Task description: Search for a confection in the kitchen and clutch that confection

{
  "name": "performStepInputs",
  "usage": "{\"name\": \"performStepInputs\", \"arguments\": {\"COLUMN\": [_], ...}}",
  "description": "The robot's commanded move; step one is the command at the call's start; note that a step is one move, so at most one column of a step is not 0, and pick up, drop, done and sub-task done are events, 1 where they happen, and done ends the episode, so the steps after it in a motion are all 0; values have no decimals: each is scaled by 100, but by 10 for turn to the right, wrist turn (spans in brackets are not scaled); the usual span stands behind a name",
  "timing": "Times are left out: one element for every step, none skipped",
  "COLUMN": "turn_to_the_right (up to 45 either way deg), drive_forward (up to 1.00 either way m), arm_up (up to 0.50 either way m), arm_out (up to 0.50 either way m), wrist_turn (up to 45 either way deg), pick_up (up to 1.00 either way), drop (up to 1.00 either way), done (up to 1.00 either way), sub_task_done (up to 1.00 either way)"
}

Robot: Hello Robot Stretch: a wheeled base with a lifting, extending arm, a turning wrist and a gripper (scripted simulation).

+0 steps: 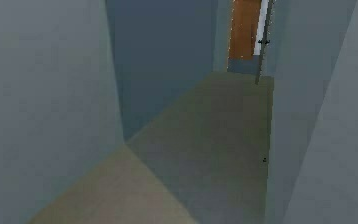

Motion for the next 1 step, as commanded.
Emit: {"name": "performStepInputs", "arguments": {"turn_to_the_right": [30], "drive_forward": [0], "arm_up": [0], "arm_out": [0], "wrist_turn": [0], "pick_up": [0], "drop": [0], "done": [0], "sub_task_done": [0]}}
